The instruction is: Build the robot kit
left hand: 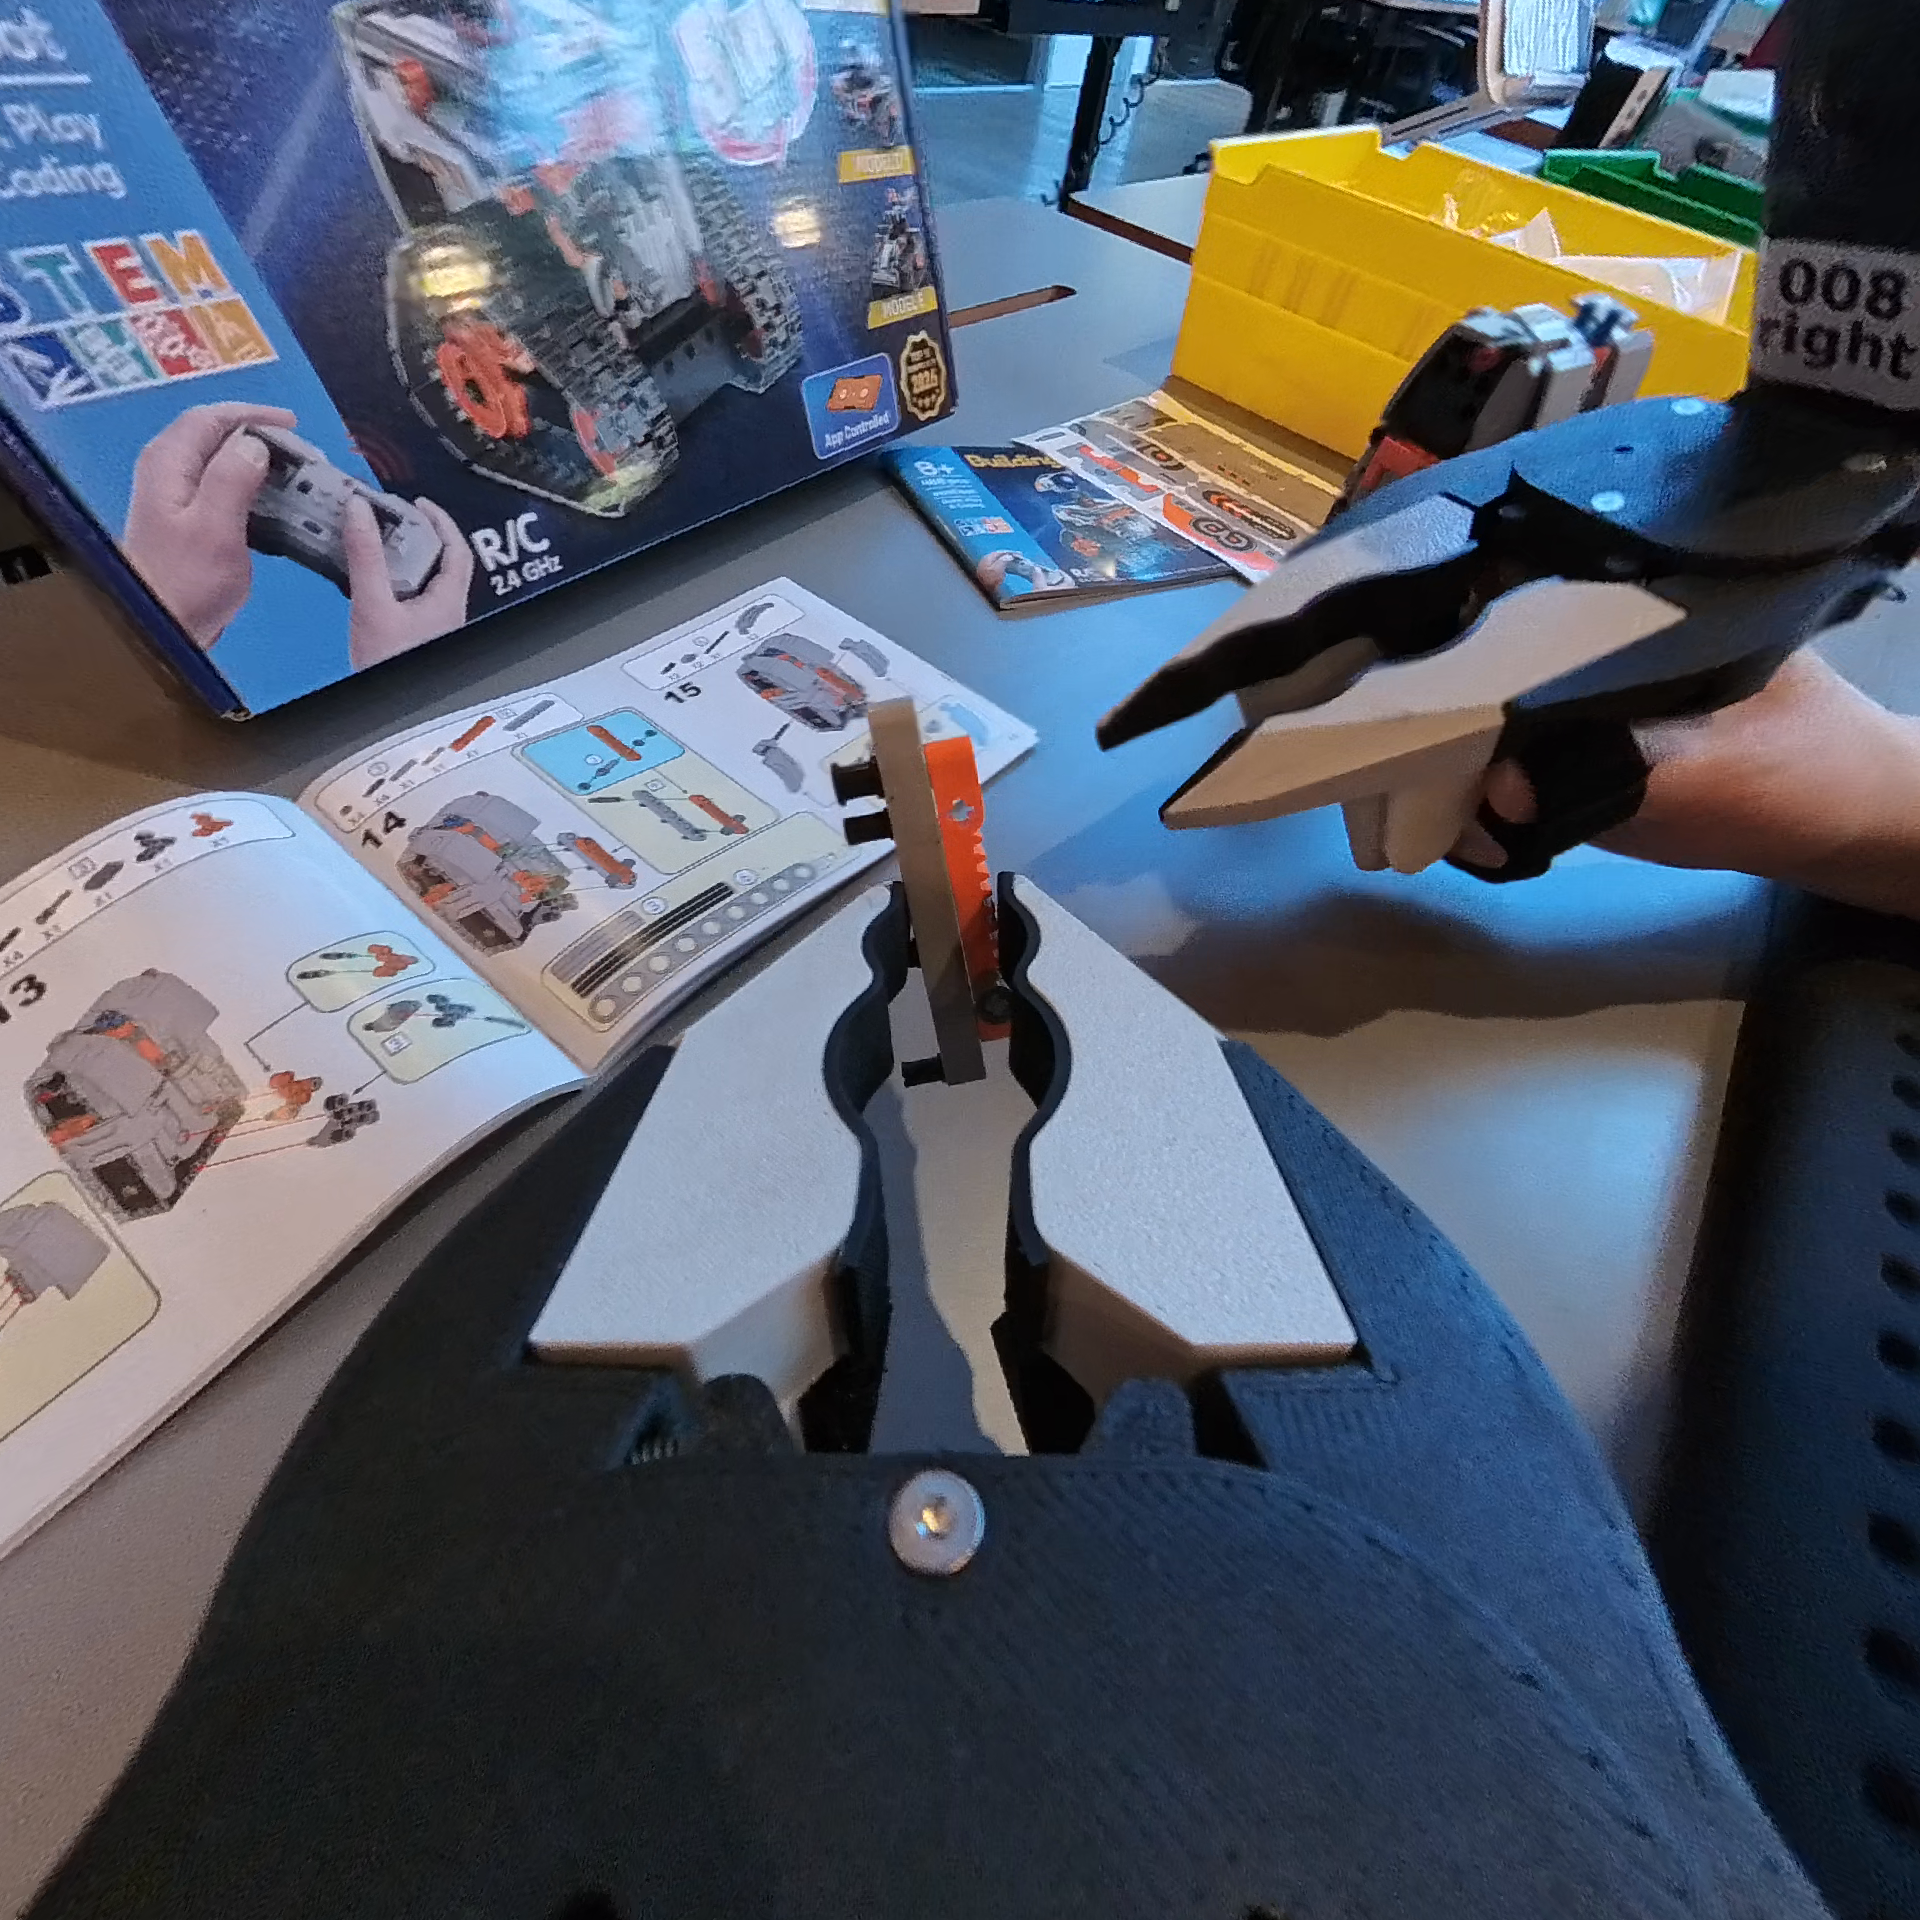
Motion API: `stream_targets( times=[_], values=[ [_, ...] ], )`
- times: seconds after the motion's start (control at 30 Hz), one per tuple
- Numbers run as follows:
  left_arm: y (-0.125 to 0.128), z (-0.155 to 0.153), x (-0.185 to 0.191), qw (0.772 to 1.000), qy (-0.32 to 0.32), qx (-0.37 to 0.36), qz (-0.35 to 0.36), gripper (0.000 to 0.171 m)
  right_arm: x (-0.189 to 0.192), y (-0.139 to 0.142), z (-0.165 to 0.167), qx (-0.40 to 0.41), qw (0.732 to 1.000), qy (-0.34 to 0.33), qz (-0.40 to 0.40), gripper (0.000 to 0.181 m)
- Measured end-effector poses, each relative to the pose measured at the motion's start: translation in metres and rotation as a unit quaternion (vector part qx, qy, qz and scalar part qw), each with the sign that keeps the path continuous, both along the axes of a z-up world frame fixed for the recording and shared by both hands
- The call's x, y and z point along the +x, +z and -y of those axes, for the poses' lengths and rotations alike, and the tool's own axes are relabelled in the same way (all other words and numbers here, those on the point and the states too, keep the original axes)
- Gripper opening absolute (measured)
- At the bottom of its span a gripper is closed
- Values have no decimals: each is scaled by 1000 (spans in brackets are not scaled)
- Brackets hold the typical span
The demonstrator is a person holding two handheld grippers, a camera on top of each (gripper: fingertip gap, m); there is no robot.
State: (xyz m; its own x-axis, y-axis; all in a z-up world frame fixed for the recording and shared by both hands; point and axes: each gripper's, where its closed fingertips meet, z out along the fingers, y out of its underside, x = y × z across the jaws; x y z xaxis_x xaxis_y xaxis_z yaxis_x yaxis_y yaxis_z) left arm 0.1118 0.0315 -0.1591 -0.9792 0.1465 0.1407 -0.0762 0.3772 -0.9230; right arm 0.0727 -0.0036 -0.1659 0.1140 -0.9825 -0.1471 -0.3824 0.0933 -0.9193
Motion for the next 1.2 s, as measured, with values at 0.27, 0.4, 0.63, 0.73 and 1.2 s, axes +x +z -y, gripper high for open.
stream_targets(
  times=[0.27, 0.4, 0.63, 0.73, 1.2],
  values=[
    [1, -2, -53, 996, -57, 9, 69, 14, 2, 37, -35, 174, 980, 64, 73, 38],
    [1, -5, -61, 995, -85, 3, 56, 14, -6, 45, -47, 154, 975, 144, 77, 39],
    [31, -45, -112, 952, -296, -58, -46, 14, -43, 62, -89, 94, 940, 306, 117, 49],
    [38, -48, -118, 947, -310, -77, -48, 14, -49, 71, -96, 92, 932, 325, 134, 32],
    [43, -49, -121, 941, -317, -84, -79, 14, -52, 75, -91, 84, 939, 308, 125, 25]
  ],
)
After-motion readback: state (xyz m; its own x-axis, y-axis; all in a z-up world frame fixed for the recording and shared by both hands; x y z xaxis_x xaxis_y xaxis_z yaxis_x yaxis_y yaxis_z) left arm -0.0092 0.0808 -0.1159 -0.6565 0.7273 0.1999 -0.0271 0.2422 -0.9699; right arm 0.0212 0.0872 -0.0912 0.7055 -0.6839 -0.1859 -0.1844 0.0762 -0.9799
